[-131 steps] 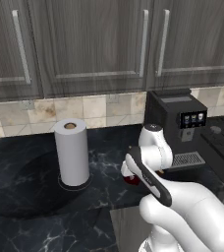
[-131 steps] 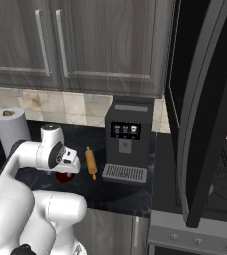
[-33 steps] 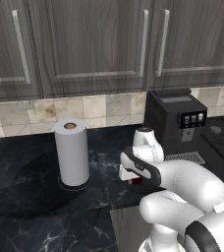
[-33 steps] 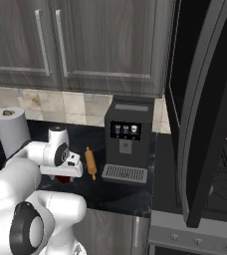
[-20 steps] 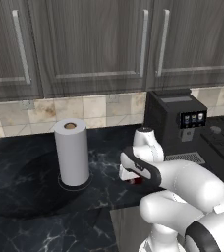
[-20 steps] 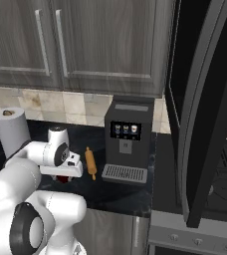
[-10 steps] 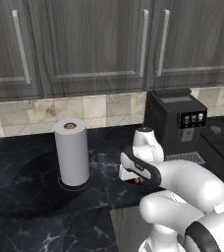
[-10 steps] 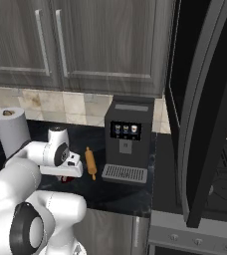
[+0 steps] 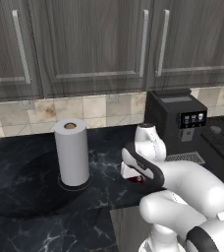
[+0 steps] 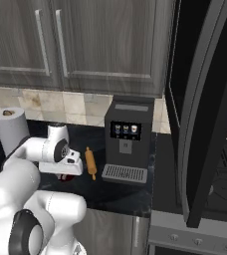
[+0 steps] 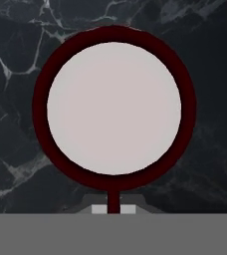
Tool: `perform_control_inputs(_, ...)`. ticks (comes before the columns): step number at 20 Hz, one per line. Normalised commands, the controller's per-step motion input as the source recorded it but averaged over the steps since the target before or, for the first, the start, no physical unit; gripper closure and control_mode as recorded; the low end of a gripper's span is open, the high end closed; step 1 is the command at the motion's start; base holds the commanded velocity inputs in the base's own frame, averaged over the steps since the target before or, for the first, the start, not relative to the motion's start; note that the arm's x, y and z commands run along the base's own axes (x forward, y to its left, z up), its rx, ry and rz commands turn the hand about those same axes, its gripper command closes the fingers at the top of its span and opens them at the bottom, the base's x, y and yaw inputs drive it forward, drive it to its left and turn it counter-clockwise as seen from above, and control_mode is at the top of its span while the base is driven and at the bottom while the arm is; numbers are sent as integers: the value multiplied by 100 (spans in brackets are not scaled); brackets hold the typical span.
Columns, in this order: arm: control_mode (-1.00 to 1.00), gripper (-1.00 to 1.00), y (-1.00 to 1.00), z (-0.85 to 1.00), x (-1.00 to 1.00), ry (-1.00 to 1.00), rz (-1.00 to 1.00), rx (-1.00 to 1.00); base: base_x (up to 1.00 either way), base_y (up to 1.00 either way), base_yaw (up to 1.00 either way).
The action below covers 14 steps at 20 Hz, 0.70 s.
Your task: Pick the mug from the counter and place it inside the microwave. Then close the microwave.
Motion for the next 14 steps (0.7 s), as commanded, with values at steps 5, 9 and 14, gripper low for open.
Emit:
perform_control_inputs(5, -100, 100, -22, 59, -43, 0, 0, 0, 0, 0, 0)
perform_control_inputs(9, -100, 100, -30, 54, -47, 0, 0, 0, 0, 0, 0)
perform_control_inputs(14, -100, 100, -24, 58, -50, -3, 0, 0, 0, 0, 0)
